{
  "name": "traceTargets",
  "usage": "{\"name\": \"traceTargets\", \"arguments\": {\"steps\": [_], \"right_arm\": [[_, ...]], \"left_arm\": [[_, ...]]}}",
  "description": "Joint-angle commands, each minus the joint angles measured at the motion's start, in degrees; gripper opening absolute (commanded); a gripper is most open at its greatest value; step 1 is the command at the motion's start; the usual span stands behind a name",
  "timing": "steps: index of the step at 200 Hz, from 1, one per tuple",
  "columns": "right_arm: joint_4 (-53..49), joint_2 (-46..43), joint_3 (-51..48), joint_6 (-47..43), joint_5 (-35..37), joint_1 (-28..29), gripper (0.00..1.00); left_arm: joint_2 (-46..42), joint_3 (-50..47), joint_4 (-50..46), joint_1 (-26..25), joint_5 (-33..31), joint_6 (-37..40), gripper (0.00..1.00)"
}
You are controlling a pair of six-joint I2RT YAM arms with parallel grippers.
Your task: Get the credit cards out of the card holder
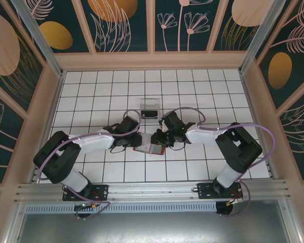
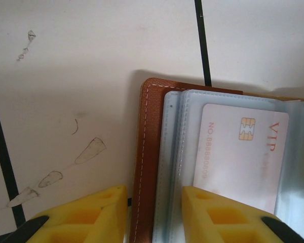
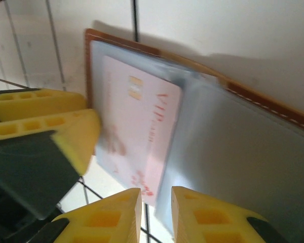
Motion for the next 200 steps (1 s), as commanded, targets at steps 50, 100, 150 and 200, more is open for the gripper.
{"name": "traceTargets", "arguments": {"steps": [50,100,150,200], "right_arm": [[2.7,5.1,5.8,1.1,-2.3,2.1,0.24],[3.7,6.6,2.6,1.5,-1.0,1.5,0.23],[4.2,6.4,0.5,1.7,-0.8,1.1,0.23],[4.1,5.5,-0.9,1.6,-0.3,0.6,0.23]], "left_arm": [[0.5,-1.0,-5.5,0.4,-2.0,1.0,0.34],[-0.5,-1.5,-5.8,0.4,-3.1,0.8,0.34],[-0.1,-2.0,-5.4,0.4,-2.5,-0.1,0.34],[0.2,-2.3,-5.2,0.4,-2.1,-0.4,0.34]]}}
